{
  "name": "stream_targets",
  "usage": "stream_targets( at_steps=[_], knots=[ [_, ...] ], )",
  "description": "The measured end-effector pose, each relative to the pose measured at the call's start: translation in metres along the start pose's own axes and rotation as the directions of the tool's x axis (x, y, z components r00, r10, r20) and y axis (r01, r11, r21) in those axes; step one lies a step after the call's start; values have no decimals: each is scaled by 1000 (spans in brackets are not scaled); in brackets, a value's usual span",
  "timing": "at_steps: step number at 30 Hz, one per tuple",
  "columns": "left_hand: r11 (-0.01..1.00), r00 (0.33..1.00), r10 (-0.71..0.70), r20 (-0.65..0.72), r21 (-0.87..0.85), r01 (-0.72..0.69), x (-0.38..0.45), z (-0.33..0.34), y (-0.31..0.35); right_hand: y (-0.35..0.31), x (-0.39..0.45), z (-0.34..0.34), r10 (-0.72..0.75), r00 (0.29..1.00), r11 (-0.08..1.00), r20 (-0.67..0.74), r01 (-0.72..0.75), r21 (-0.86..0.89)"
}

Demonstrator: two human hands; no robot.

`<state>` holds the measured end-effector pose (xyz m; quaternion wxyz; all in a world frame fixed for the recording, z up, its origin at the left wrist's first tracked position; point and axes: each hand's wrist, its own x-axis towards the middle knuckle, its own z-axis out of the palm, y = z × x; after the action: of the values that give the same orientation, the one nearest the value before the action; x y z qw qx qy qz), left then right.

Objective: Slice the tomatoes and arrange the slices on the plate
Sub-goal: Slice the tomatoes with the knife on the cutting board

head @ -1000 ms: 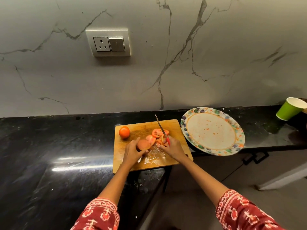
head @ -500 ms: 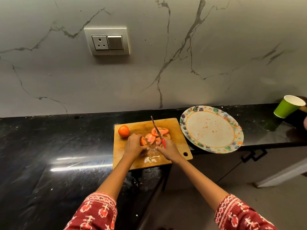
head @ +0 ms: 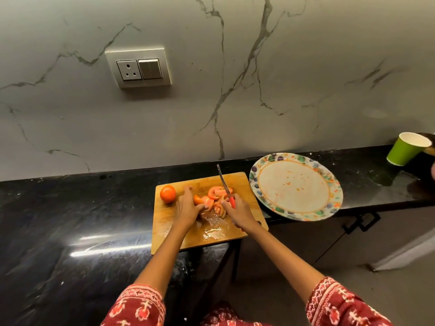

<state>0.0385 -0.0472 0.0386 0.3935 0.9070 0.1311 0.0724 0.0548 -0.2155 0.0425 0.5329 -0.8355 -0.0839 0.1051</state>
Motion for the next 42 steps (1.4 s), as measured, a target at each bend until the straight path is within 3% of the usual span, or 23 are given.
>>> stream_targets(
  at_steps=[6, 12, 23, 30, 42],
  knots=[
    [997, 999, 27, -38, -74, -30, -3, -1, -10, -18, 3, 16, 69, 994, 998, 85, -69, -6],
    [988, 996, 89, 6, -127, -88, -10, 1, -21, -22, -4, 19, 25, 982, 996, 188, -7, -93],
    [979, 995, 100, -14, -175, -101, -13, 2, -24, -27, -15, 31, -45, 991, 942, 128, 85, -324],
    [979, 997, 50, -54, -195, -60, -13, 7, -25, -26, -21, 34, -49, 995, 929, 83, 75, -361],
    [986, 1000, 6, -1, -164, -6, -8, 8, -28, -28, -22, 41, -48, 989, 877, 142, 109, -468]
  ],
)
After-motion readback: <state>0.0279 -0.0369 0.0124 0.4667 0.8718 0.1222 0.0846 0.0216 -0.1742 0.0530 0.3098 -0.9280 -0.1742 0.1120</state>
